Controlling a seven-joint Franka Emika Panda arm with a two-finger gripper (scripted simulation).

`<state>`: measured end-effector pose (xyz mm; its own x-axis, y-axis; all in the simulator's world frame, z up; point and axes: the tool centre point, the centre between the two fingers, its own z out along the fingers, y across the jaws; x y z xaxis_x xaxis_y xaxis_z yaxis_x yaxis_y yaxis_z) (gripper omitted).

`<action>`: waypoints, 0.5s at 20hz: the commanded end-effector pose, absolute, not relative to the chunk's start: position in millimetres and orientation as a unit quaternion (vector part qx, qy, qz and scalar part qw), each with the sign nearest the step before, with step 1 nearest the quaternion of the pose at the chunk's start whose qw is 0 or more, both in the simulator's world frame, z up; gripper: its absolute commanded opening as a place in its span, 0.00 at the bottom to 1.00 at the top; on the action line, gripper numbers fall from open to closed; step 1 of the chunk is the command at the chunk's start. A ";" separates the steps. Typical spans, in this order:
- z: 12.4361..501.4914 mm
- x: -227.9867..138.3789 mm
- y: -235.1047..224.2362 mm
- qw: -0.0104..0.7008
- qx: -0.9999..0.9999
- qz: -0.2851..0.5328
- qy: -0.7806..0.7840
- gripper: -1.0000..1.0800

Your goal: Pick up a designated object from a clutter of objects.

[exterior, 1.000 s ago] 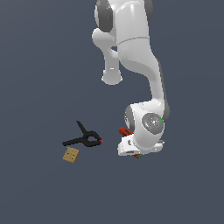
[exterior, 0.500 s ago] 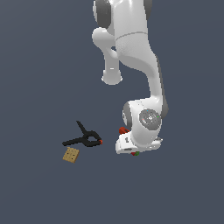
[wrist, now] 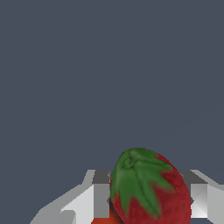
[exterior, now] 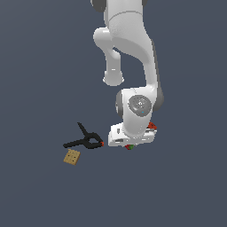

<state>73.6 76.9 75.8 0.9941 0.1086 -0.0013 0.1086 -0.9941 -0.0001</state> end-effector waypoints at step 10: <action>157.6 24.9 -1.2 0.000 -0.999 0.000 -0.054 0.00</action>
